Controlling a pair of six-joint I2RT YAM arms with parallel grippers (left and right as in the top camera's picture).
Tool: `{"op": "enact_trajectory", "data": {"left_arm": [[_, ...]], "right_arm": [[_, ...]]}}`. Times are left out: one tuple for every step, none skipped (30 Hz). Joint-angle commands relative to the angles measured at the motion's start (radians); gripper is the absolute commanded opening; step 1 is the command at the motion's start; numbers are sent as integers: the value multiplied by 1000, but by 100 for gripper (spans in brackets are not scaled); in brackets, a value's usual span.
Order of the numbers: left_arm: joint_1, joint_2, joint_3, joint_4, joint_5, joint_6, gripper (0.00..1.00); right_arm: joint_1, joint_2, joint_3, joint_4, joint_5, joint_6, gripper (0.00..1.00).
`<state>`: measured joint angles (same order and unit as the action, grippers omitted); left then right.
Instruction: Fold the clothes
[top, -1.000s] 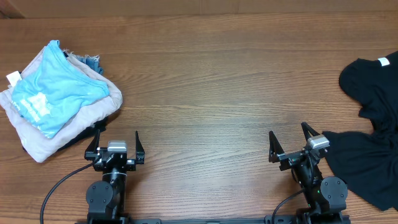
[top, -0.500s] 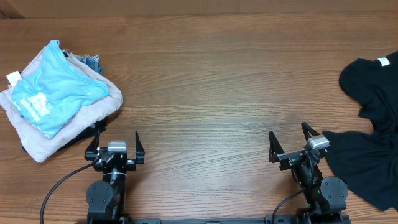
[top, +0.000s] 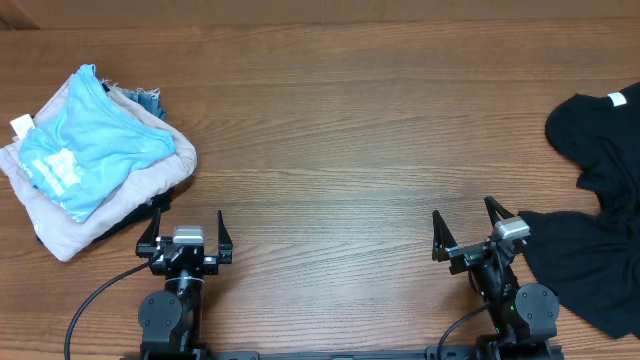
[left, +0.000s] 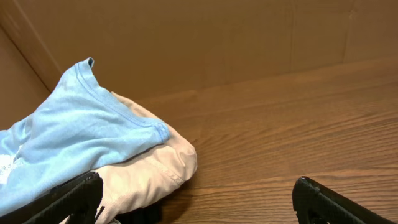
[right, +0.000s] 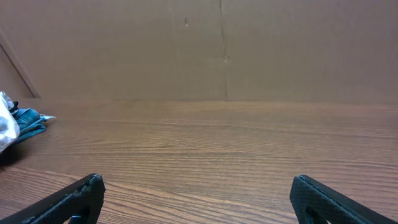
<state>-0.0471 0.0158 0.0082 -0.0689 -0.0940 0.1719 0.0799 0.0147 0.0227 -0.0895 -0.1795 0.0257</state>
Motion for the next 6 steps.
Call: {"op": "enact_trajectory", "data": {"left_arm": [[-6,-5,-3,1,9,7,100],[-6,-5,-3,1,9,8,100],[-6,-5,-3,1,9,8,100],[-6,-5,-3,1,9,8,100],[-6,-5,-3,1,9,7,100],[-6,-5,-3,1,9,8,100]], "right_arm": [[-1,-10,-7,7,-5,4,100],[-1,-10,-7,7,-5,5,100],[-1,-10,-7,7,-5,4,100],[-1,-10,-7,7,-5,4,100],[-1,-10,-7,7,-5,5,100],[-1,-10,-7,7,-5,4,100]]}}
